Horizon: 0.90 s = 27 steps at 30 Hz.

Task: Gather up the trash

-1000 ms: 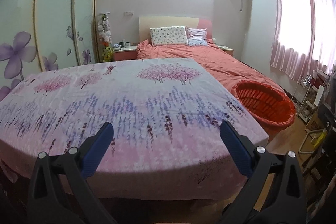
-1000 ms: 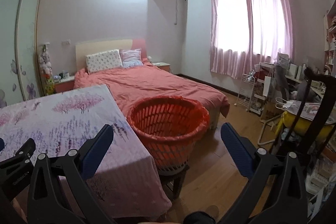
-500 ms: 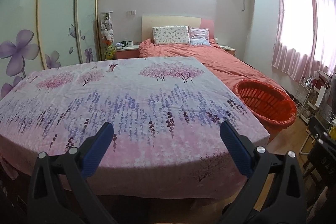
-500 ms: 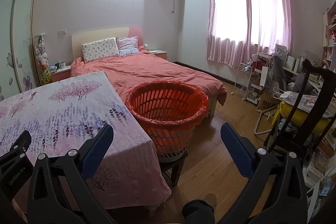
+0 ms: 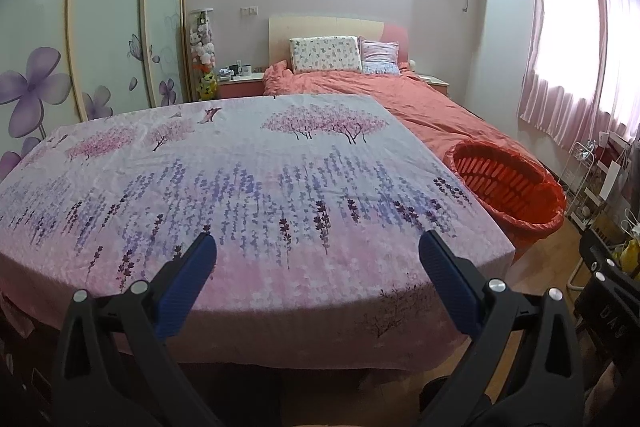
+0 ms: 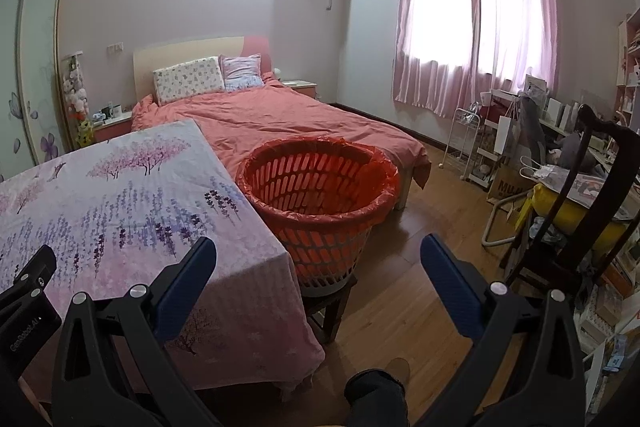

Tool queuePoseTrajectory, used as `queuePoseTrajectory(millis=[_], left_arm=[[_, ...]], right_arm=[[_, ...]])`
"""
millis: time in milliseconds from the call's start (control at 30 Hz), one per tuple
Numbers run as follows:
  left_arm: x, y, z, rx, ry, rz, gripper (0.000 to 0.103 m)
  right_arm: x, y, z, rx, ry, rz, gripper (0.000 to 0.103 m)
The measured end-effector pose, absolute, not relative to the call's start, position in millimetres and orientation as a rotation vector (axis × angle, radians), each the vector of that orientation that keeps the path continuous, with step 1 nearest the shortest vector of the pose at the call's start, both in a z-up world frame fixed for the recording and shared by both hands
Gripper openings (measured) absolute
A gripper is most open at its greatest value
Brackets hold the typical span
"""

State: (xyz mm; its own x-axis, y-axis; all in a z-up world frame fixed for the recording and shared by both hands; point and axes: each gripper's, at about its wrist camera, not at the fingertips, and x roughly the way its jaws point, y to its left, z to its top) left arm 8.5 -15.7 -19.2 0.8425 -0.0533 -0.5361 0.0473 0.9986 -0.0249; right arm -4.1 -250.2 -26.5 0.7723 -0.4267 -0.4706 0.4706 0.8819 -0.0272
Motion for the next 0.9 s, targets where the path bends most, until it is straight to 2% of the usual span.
queuePoseTrajectory(millis=[900], left_arm=[[7, -28, -8, -0.013, 0.543, -0.085, 0.099]], right_arm=[[-7, -258, -22, 0.129, 0.472, -0.487, 0.101]])
